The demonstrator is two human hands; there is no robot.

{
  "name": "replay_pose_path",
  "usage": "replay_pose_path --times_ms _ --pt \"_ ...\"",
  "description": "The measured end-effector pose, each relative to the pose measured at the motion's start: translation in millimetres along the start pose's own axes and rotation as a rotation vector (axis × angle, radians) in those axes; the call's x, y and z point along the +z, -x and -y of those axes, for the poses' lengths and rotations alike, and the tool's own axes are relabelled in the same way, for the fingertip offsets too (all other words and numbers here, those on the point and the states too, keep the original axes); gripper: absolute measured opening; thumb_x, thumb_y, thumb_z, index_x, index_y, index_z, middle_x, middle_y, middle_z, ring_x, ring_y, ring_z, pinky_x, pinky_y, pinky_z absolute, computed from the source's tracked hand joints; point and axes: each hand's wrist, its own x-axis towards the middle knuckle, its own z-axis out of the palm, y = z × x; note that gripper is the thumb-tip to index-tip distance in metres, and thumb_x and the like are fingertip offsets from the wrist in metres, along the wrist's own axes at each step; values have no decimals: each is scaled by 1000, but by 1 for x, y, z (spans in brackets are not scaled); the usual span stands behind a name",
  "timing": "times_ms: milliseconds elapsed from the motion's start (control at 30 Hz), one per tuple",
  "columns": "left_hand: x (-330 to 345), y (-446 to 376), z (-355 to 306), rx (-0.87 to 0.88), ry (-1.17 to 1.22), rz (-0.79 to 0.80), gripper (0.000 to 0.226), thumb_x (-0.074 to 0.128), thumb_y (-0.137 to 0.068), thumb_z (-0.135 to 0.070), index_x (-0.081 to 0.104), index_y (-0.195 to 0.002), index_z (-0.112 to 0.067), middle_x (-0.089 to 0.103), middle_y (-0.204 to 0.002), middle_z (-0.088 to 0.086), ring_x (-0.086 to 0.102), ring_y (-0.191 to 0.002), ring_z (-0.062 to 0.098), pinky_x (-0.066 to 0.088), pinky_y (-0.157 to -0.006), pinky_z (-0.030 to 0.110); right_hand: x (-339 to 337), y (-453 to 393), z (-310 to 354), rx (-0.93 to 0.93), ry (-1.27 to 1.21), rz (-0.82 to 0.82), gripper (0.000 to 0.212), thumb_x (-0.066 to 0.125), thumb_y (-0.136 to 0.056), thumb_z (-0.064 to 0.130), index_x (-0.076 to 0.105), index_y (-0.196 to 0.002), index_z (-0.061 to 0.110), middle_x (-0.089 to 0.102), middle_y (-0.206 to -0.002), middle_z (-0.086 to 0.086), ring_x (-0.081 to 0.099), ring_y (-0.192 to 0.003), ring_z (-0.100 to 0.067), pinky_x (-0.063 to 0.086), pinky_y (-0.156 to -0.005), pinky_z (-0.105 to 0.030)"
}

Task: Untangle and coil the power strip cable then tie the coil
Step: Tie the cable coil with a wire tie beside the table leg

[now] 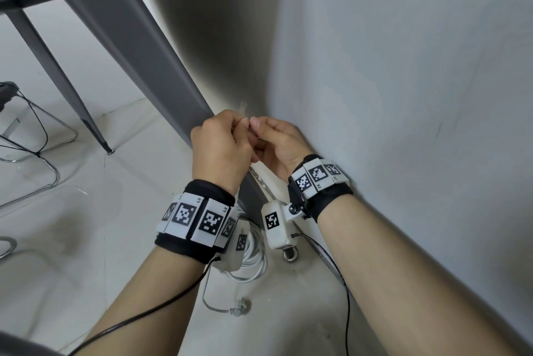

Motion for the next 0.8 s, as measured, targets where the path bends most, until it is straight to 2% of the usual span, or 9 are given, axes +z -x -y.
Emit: replay_pose_path --times_ms 67,200,300,467,633,800 --pt "1 0 0 -10 10 -6 16 53 -95 -12 63 -83 -10 65 -51 0 66 -53 17 57 -64 33 -2 0 1 -5 30 2 15 56 -97 9 61 -85 1 58 -61 -5 54 -48 -19 49 -53 -29" --pt "0 2 -2 -17 47 -23 7 54 -94 -8 56 -88 -6 65 -53 1 60 -39 6 53 -47 23 -2 2 2 -50 79 -3 12 55 -96 2 62 -85 0 58 -66 -10 55 -54 -18 49 -52 -26" --pt "0 2 -1 -39 61 10 7 54 -95 -7 55 -88 -5 67 -58 2 61 -40 9 53 -44 24 -2 0 1 -62 108 -27 15 53 -95 -5 61 -82 0 58 -63 -8 56 -57 -16 48 -54 -26" --pt "0 2 2 -29 40 21 8 52 -95 -7 54 -88 -9 69 -65 4 62 -41 12 53 -44 27 -7 -1 6 -44 111 -48 20 54 -95 -4 60 -78 3 64 -63 -3 64 -59 -12 53 -61 -26" --pt "2 2 6 -5 12 -14 10 53 -94 -7 54 -86 -13 68 -66 1 62 -45 13 52 -45 23 -2 -4 3 -44 129 -86 24 50 -97 -4 58 -76 5 60 -69 -7 61 -58 -11 47 -69 -33" --pt "3 0 7 23 -32 -20 7 54 -92 -9 55 -86 -12 68 -64 -1 66 -61 19 55 -65 32 1 0 5 -44 203 17 21 46 -98 -8 57 -83 1 55 -75 -11 51 -65 -19 43 -69 -32"
